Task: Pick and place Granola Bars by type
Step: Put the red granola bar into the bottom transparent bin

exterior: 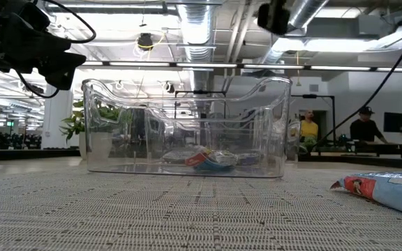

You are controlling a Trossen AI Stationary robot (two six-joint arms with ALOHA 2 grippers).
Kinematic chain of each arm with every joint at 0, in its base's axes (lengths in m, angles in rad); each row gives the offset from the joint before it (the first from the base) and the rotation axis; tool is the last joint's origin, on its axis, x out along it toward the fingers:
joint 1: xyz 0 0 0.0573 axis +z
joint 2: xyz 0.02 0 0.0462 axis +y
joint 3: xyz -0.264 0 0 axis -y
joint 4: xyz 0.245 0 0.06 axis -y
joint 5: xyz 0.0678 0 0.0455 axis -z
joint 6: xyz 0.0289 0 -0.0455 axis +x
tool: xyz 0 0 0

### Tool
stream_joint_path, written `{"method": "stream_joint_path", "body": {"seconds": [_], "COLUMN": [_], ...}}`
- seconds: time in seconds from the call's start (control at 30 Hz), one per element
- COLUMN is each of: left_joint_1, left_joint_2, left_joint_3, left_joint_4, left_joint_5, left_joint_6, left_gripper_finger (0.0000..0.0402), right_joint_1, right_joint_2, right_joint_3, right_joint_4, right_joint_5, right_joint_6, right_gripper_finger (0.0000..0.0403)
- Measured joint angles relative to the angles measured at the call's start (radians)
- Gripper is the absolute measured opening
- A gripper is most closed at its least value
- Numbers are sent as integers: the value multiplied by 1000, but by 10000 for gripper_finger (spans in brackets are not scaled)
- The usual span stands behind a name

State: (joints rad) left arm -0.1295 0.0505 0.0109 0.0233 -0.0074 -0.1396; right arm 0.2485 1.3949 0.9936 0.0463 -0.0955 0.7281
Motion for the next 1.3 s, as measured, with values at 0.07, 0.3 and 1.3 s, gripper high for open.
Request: {"method": "stream_joint_path", "body": {"seconds": [0.07,0.3,1.3], "left_joint_1": [0,0,0], "left_joint_2": [0,0,0], "left_joint_3": [0,0,0], "left_joint_4": [0,0,0], "left_joint_5": [0,0,0], "left_joint_6": [4,6,1], "left_gripper_finger": [168,168,168], "right_joint_1": [-34,-166,-103], "right_joint_2": [0,1,123], "right_joint_3": [0,0,-1], "right_joint_4": [0,0,-183], "right_joint_5": [28,172,174], "right_joint_6": [-27,-109,-501], "right_gripper_finger": [52,52,52]}}
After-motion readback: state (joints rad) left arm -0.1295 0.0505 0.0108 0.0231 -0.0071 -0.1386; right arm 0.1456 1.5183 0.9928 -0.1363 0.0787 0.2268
